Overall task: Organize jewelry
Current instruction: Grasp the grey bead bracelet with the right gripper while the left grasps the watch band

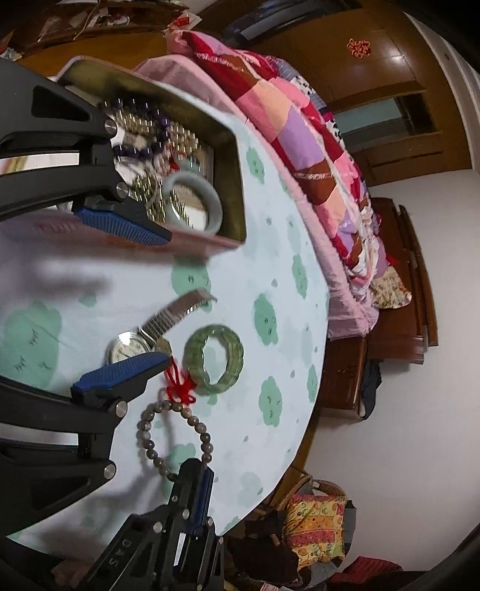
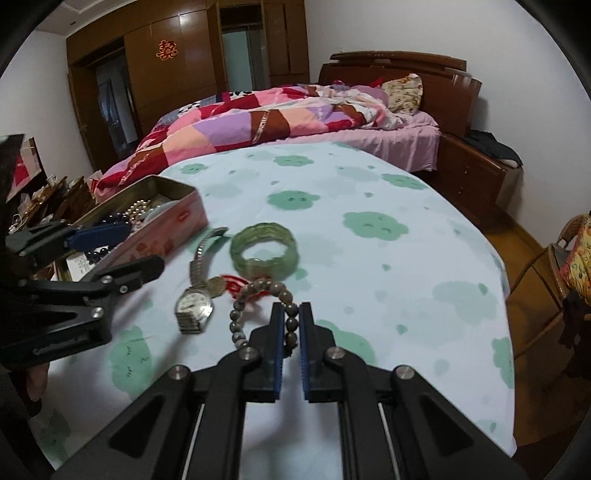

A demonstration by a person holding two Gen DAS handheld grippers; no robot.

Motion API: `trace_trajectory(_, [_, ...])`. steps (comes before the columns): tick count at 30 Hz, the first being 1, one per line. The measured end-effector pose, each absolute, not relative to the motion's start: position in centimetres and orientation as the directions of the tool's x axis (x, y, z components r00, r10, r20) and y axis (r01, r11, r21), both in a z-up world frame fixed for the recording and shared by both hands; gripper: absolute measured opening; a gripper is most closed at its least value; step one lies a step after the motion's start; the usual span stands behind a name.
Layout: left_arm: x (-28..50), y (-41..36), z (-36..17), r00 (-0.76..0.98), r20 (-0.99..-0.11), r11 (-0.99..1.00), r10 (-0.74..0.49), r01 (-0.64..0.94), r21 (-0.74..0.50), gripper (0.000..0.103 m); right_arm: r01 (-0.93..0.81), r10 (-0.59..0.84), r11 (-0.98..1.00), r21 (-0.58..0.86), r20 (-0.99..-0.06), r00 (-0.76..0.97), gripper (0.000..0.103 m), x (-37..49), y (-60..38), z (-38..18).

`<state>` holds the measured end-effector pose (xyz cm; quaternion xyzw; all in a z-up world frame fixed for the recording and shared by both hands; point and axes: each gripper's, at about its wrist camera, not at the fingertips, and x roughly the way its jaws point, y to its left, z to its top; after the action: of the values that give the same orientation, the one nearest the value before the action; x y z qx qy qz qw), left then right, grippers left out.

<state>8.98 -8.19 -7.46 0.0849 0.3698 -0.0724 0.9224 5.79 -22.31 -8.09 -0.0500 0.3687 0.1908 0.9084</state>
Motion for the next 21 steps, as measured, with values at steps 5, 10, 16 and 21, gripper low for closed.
trace_trajectory(5, [10.2,-9.2,-8.8,0.691,-0.720,0.974,-0.067,0.203,0.104,0.060,-0.374,0.314,0.925,0.068,-0.692,0.650,0.009,6.0,-23.0,-8.7])
trace_trajectory(10, [11.4,-9.7,-10.1,0.655,-0.753,0.973,-0.069,0.212,0.095,0.060,-0.378,0.320,0.923,0.071,-0.689,0.651,0.009,5.9,-23.0,-8.8])
trace_trajectory(16, [12.5,-10.0,-10.4,0.640,-0.767,0.972,-0.039,0.204,0.120,0.060,-0.378,0.320,0.923,0.071,-0.687,0.653,0.009,5.9,-23.1,-8.9])
trace_trajectory(21, [12.5,-10.7,-10.7,0.627,-0.778,0.962,-0.041,0.236,0.139,0.032,-0.376,0.317,0.924,0.069,-0.687,0.654,0.009,5.8,-23.1,-8.9])
